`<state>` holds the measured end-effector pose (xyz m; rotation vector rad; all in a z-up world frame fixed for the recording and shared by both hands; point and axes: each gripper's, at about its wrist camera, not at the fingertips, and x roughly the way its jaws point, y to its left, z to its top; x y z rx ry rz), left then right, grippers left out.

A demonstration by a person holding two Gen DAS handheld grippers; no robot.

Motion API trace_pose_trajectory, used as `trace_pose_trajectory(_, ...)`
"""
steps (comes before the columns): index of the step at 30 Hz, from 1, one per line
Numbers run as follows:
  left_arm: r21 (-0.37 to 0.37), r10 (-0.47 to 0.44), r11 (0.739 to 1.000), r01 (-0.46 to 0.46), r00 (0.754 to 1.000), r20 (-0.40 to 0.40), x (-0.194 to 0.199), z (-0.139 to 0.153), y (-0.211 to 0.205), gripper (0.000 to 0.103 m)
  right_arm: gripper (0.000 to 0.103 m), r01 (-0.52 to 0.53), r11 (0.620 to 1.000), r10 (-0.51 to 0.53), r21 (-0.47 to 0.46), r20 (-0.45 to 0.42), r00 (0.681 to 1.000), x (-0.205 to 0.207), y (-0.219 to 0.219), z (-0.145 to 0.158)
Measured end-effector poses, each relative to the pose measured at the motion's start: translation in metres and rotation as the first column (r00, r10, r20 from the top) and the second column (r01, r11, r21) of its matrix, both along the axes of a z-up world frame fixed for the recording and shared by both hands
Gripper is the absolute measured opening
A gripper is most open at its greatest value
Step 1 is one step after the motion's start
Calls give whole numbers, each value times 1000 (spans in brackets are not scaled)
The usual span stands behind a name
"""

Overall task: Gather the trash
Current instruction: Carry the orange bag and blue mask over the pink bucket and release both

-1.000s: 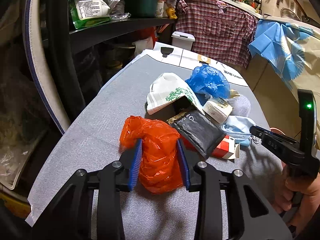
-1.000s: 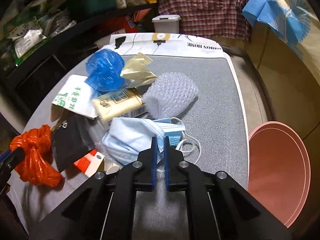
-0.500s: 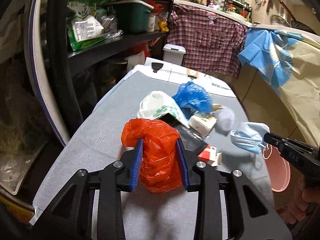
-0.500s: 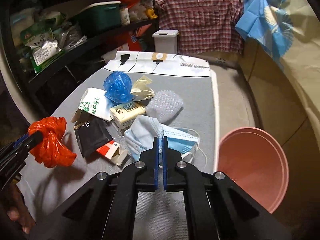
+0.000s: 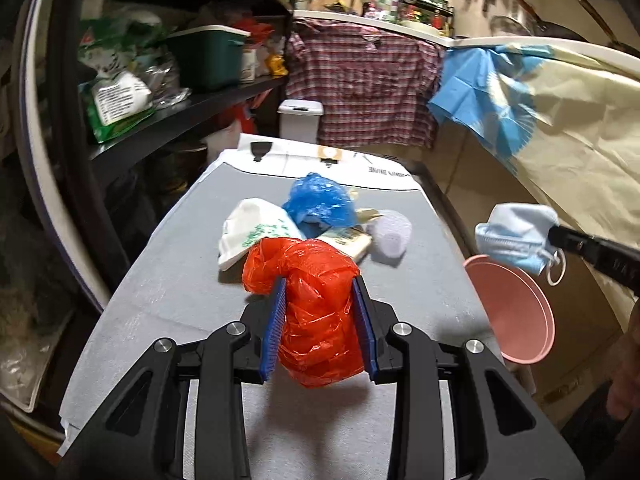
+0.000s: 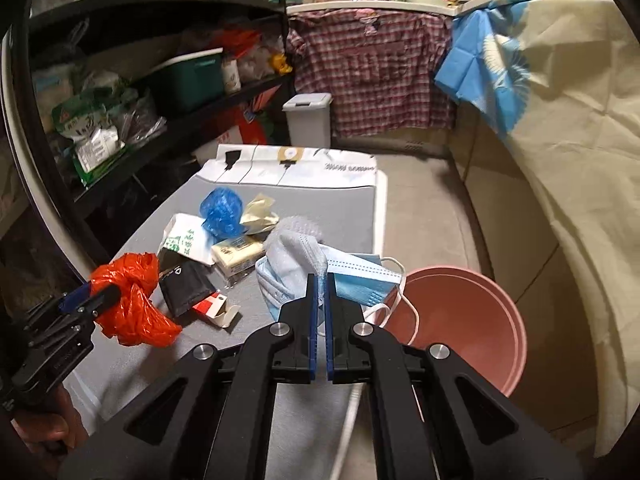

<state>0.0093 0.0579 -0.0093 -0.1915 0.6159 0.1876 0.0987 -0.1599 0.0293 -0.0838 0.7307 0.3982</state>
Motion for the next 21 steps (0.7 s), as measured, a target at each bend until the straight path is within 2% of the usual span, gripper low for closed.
trace_pose_trajectory(11,-6,-106,994,105,994,-27,6,4,-30,32,3,120,992,-121,24,30,992,1,-71,17)
trace_pose_trajectory(14,-36,-178,984,177,984,-25,13,7,-42,32,3,173,984,-173,38,18,985,8,-91,16)
trace_pose_trajectory(21,-44,-279,960,278,960,-12,37,16,-79,32,3,268,962,-269,60,1,963,26,-119,7)
